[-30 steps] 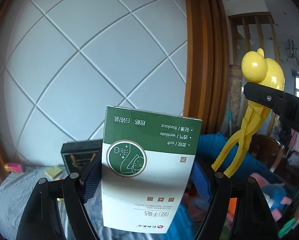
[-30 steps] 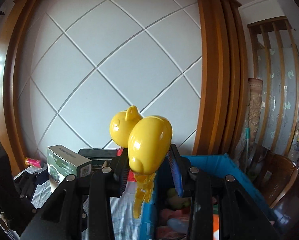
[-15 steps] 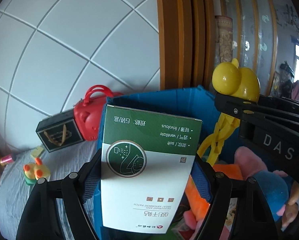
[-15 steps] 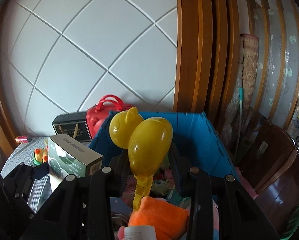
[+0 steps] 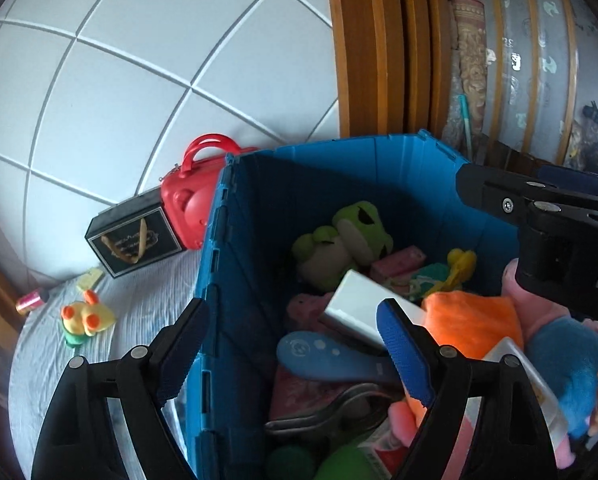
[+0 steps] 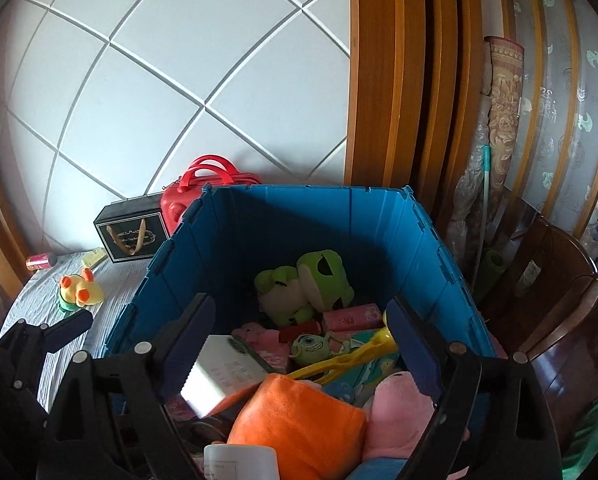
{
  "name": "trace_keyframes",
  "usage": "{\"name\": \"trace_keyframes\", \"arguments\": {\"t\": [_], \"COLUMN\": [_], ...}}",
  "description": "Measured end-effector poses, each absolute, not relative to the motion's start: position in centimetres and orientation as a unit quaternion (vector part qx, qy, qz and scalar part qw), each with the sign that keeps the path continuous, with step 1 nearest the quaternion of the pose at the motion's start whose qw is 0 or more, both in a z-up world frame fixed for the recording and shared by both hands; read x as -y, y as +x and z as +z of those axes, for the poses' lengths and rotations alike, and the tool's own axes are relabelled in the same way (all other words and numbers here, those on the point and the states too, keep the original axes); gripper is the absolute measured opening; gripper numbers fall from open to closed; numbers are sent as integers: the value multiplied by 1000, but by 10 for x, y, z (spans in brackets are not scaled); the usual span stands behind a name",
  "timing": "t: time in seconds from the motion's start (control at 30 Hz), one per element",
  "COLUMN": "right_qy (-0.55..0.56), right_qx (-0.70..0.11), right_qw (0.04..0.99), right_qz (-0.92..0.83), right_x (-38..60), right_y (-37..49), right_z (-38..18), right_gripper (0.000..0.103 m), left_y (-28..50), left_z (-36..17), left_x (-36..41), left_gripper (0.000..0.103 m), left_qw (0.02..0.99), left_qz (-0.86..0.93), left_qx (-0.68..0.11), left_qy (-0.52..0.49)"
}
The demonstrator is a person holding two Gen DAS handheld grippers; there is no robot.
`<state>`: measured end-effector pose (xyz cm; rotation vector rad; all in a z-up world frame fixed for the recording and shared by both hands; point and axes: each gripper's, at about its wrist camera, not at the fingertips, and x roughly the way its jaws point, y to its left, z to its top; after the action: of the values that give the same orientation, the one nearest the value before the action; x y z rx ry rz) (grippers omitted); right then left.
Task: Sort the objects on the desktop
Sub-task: 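Open both tools to drop the box and duck toy into the bin, then move both tools back toward the yellow-and-green duck plush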
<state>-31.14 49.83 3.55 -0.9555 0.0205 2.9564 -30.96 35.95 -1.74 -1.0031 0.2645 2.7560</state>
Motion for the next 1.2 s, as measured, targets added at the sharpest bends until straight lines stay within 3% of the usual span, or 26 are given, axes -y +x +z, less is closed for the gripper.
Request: {"name": "trace_keyframes", "arguments": {"t": [0.07,0.13,0.63,0.87,1.2], "right_qy": [-305,-303,-281,-259,-242], "right_qx": [-9,-12,-28,-22,-10], "right_qw": [20,22,34,9,-51], "right_qz": [952,953,959,965,969], "right_x": [-501,-504,-490,-428,-265], "right_y": [-308,-305,-276,-263,-267], "right_z": [35,35,50,65,64], "right_gripper": [90,98,103,103,103], "left_y": [-307,-304,-280,-274,-266], "left_z": [-18,-19,-6,0,-20], "left_x": [-358,-357,-307,-226,-57], "left_gripper": [86,86,86,86,86], "left_qw": [98,99,95,63,14], "left_qz": [932,934,945,953,951], "left_qx": [-91,-90,-68,-39,-21], "left_qy": [-336,-332,-305,-294,-308]}}
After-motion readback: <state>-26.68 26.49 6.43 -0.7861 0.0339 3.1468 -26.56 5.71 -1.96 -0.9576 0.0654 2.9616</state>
